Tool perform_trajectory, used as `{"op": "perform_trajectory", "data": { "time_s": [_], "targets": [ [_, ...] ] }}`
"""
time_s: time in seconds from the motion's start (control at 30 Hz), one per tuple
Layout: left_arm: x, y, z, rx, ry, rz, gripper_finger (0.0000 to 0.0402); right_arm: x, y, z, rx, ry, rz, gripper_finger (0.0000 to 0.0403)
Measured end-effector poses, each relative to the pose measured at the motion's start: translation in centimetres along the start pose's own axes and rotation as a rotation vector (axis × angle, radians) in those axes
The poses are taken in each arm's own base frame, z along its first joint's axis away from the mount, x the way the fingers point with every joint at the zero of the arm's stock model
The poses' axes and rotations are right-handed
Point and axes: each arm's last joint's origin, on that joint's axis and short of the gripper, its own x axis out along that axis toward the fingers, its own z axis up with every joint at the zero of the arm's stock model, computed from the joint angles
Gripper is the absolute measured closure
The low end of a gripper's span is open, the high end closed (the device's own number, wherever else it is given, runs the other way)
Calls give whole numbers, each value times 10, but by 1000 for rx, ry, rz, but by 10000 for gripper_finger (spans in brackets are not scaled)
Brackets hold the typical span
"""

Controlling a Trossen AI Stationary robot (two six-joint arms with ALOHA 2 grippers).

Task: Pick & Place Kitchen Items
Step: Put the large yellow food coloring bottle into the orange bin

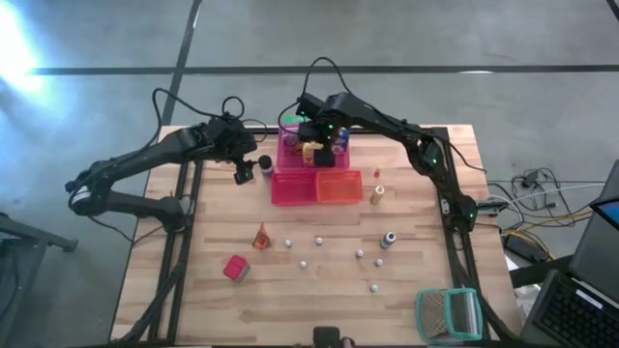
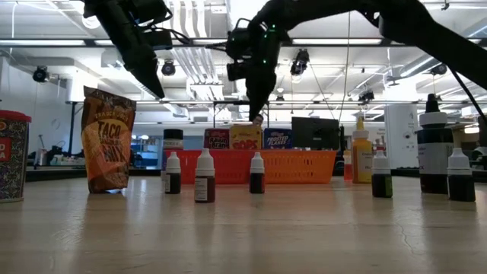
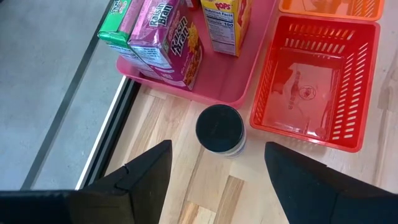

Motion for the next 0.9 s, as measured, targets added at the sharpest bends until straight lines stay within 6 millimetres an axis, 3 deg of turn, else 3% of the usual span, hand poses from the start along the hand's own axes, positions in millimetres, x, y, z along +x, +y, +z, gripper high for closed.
{"op": "perform_trajectory", "data": {
  "time_s": [0.3, 0.53, 0.9],
  "targets": [
    [0, 0, 0, 0, 0, 0, 140, -36, 33, 4, -22, -41, 7, 133],
    [0, 0, 0, 0, 0, 0, 140, -66, 57, -8, 74, 19, 39, 168],
    [0, 0, 0, 0, 0, 0, 140, -114, 66, -27, 197, -15, 24, 219]
  ]
}}
